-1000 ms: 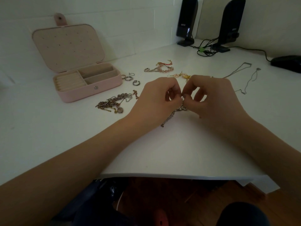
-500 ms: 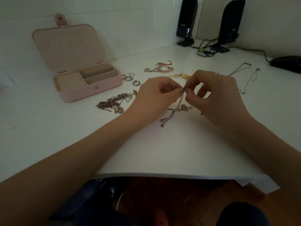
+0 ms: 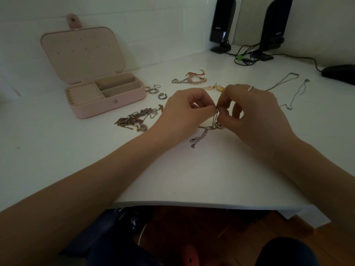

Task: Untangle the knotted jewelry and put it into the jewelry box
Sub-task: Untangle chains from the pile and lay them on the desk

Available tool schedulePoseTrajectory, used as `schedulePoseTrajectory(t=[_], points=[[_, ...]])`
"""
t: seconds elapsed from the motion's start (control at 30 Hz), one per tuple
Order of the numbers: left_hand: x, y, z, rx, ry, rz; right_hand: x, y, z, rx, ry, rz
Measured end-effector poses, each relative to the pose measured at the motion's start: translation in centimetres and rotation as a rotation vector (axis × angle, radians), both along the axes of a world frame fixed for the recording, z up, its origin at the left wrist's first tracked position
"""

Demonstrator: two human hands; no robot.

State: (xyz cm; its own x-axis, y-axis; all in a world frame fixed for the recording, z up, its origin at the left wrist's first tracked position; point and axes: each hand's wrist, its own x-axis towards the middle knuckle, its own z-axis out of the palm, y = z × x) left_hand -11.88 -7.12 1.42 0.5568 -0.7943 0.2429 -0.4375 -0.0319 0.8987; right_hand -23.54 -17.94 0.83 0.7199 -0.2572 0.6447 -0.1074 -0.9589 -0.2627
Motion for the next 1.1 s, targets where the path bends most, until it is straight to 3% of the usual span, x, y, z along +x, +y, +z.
schedulePoseTrajectory(t=[0.43, 0.73, 1.0, 1.1], points=[[0.1, -0.1, -0.3, 0.025, 0.007, -0.016, -0.1, -0.1, 0.2, 0.019, -0.023, -0.029], [0.5, -0.5, -0.4, 0.008, 0.040, 0.036, 0.1, -0.2, 0.5, 0.557, -0.007, 0.109], [0.1, -0.3, -0.2, -0.005, -0.064, 0.033, 0.5, 0.3, 1.0, 0.987, -0.030, 0.214], [-0.1, -0.4, -0.2, -0.005, -0.067, 0.020, 0.6, 0.3, 1.0, 1.051, -0.061, 0.253]])
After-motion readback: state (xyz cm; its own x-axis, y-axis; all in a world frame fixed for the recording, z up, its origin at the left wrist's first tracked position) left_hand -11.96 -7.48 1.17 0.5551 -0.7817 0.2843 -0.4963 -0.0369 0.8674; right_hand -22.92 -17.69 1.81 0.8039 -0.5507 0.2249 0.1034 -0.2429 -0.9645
